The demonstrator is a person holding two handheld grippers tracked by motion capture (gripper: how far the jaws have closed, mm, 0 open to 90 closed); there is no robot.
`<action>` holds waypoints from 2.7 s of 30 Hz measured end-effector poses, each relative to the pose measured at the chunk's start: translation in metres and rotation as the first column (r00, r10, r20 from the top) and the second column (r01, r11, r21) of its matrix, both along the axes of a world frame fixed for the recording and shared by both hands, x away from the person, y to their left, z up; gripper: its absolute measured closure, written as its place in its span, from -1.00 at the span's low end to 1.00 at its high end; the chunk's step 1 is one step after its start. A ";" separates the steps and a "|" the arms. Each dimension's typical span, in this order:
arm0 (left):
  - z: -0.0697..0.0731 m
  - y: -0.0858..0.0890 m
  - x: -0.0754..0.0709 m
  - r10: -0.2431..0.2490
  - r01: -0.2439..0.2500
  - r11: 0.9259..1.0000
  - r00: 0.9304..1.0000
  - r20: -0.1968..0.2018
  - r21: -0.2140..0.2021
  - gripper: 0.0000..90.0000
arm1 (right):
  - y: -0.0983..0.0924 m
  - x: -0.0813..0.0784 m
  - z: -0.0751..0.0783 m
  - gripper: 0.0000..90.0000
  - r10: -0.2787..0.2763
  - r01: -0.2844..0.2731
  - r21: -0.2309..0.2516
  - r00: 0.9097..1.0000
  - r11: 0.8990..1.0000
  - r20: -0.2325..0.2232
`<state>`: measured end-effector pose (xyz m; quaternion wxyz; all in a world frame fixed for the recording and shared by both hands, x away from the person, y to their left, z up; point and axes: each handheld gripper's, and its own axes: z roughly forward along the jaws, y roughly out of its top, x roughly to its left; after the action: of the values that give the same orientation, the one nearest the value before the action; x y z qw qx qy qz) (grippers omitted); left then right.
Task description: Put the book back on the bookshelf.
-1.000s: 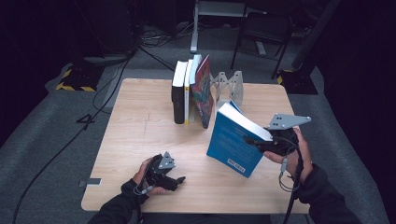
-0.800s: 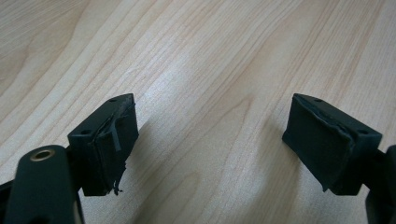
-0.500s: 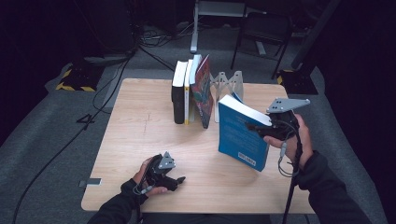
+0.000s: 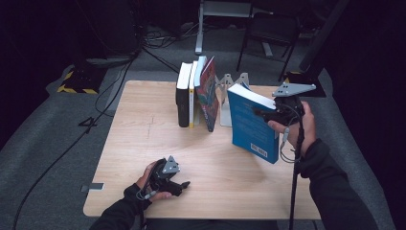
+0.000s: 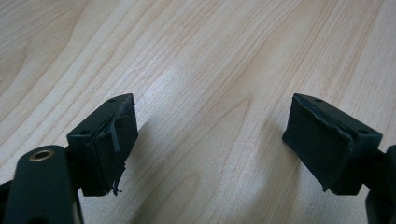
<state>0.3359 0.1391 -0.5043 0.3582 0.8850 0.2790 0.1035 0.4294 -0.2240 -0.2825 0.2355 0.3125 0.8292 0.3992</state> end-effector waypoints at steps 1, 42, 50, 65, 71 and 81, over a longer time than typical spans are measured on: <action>0.000 0.000 0.000 0.000 0.000 1.000 1.000 0.000 0.000 -0.62 | 0.000 0.003 0.001 0.34 -0.005 0.005 0.005 1.000 1.000 0.002; 0.000 -0.001 0.002 -0.026 0.026 1.000 1.000 -0.003 0.000 -0.63 | 0.047 0.104 0.013 0.34 -0.234 0.220 0.163 0.970 0.962 0.071; 0.000 -0.001 0.002 -0.034 0.034 0.999 0.999 -0.003 0.001 -0.63 | 0.045 0.116 0.002 0.34 -0.282 0.266 0.186 0.957 0.946 0.064; 0.000 -0.002 0.002 -0.041 0.041 0.999 0.999 -0.004 -0.001 -0.63 | 0.019 0.093 0.016 0.34 -0.262 0.239 0.234 0.963 0.942 0.070; 0.000 -0.003 0.003 -0.046 0.046 0.999 0.999 -0.003 0.000 -0.63 | 0.014 0.095 0.016 0.33 -0.272 0.247 0.249 0.960 0.936 0.067; 0.000 -0.003 0.002 -0.043 0.043 0.999 0.999 -0.003 -0.001 -0.63 | 0.009 0.082 0.024 0.33 -0.245 0.218 0.250 0.966 0.943 0.083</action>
<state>0.3384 0.1363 -0.5043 0.3603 0.8908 0.2604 0.0946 0.5113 -0.2145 -0.2584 0.2878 0.4110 0.7178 0.4826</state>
